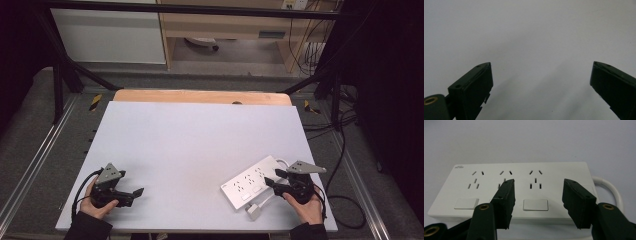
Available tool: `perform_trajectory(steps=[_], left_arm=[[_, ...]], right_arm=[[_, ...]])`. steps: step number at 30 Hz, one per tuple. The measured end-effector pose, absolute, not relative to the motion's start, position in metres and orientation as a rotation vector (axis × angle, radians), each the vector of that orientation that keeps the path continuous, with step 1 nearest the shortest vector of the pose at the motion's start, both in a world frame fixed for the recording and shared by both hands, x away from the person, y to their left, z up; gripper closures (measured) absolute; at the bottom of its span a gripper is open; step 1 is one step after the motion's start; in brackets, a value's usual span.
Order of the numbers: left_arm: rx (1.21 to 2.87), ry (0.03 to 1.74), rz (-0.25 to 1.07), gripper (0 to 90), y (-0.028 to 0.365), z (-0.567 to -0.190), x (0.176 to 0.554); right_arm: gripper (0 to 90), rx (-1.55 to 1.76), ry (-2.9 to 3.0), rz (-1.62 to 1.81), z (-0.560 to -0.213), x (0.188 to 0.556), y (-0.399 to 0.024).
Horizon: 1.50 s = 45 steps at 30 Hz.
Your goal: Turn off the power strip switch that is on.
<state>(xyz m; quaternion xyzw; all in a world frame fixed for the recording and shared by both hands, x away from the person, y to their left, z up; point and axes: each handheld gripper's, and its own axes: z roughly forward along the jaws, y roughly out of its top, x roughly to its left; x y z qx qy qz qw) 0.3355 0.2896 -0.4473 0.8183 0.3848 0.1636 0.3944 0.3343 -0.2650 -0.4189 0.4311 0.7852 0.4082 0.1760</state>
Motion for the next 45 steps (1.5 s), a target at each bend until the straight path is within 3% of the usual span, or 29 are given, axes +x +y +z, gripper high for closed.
perform_trajectory(steps=[22, 45], left_arm=[[2.079, 0.973, 0.416, 4.2, 0.2893, -0.4473, 0.3356], [2.079, 0.975, 0.416, 4.3, 0.2893, -0.4474, 0.3355]], right_arm=[[67.8, 1.227, 2.25, 1.163, -0.4225, 0.3347, -0.264], [82.2, 1.22, 2.276, 1.169, -0.4258, 0.3348, -0.262]])
